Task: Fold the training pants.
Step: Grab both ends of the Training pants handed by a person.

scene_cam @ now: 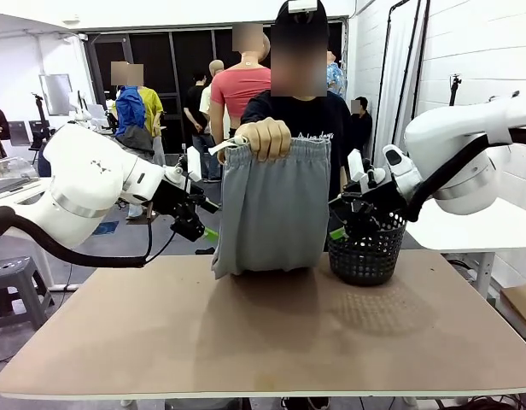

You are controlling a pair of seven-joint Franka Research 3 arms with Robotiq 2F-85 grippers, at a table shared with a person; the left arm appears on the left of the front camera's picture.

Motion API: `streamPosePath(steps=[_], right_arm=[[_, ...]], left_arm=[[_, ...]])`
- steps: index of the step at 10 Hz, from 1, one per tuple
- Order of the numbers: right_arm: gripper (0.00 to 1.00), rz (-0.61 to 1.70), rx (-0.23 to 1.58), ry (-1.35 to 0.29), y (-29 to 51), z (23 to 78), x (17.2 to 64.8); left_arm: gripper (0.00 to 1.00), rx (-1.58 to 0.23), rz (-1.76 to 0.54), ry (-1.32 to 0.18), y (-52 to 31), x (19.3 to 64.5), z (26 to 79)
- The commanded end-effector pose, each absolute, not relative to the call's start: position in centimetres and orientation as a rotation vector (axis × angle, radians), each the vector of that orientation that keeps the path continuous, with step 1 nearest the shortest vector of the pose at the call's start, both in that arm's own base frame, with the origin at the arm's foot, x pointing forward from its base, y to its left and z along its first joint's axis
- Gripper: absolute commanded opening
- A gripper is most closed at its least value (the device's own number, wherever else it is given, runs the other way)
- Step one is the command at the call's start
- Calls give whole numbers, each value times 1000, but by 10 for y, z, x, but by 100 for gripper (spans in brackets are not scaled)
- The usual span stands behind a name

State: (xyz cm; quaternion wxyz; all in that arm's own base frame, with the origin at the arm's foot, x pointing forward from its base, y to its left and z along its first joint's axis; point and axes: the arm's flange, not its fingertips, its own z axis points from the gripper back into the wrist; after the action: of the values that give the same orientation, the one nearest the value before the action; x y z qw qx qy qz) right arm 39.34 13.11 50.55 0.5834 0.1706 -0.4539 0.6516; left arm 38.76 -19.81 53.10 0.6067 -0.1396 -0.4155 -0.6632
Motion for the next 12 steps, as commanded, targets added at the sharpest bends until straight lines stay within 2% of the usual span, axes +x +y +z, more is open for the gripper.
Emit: streamPosePath(steps=[1,2,5,12], right_arm=[[100,1518,425,-1059,131,501,407],[100,1473,370,-1060,126,505,402],[100,1485,411,-1047,127,502,398],[100,1510,544,-1131,141,492,400]], left_arm=[[100,-384,-1553,-994,-198,399,525],[100,-354,-1537,-990,-197,397,525],[100,-363,-1529,-979,-198,387,530],[100,-423,-1541,-1106,-218,404,521]])
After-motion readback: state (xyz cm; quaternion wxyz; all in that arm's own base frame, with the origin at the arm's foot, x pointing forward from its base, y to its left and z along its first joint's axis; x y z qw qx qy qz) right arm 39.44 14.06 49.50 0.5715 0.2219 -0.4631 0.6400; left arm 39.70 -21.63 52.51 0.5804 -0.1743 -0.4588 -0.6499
